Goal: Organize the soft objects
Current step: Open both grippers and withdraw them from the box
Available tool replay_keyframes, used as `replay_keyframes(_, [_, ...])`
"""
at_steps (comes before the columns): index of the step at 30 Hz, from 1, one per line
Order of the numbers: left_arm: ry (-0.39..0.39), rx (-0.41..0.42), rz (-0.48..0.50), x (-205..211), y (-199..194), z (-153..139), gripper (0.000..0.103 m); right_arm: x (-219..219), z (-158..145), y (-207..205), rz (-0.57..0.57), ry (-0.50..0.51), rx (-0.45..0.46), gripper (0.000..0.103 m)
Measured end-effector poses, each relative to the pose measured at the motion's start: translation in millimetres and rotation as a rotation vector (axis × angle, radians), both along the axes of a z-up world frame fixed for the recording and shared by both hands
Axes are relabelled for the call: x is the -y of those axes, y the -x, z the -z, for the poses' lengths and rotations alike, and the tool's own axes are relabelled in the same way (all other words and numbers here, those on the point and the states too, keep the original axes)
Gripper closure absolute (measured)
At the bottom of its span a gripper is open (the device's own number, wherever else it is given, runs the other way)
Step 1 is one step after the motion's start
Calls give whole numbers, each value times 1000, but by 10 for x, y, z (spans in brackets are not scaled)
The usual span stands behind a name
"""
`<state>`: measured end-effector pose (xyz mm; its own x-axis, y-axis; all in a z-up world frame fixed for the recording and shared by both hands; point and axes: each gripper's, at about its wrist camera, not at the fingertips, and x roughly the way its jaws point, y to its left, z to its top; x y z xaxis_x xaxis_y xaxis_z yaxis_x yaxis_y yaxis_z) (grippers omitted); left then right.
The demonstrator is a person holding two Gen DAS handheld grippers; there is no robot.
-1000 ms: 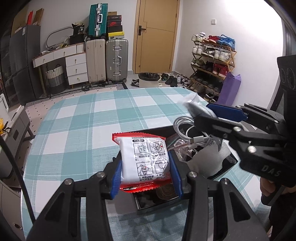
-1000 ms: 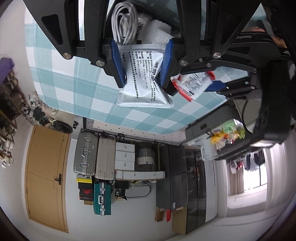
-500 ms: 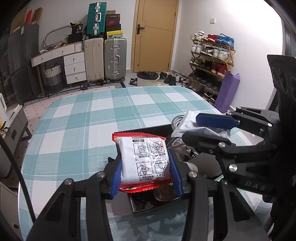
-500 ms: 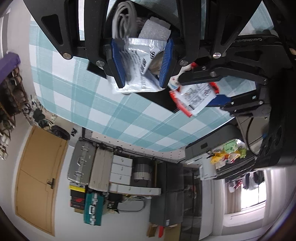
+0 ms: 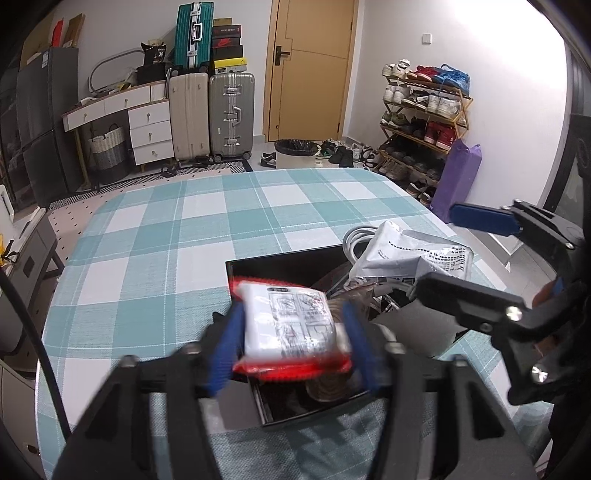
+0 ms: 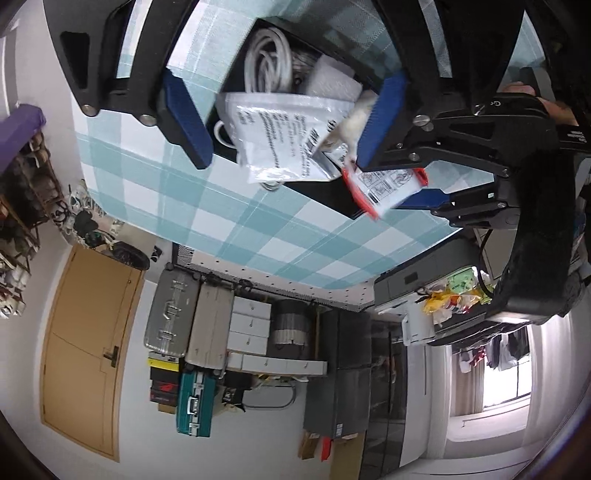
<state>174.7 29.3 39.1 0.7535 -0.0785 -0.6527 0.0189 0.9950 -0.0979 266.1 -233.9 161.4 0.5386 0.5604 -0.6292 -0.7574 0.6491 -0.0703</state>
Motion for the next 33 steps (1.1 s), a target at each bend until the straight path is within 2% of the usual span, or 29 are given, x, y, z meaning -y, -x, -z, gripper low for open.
replay_keyframes(1, [2,4,1,4,8,-7,33,24,-5,3,7,-1,2,17])
replay_keyframes(3, [6,14,5,16,41,-30,16,75,-3,5,19,-2,6,14])
replay_keyframes(5, [1,33,-4,17,92,-62,7,132,-8,12,35,-7,10,4])
replay_keyframes(8, [-3,45,-11,1,165,-92,0,242,-21,59,55,-33,15,2])
replay_keyframes(19, [-29,97,-101,-73,492,-45,0,421,75,309,68,-118,7,1])
replay_keyframes(33, [-66,146,-123,8,657,146,0,522,207,565,65,-188,39,1])
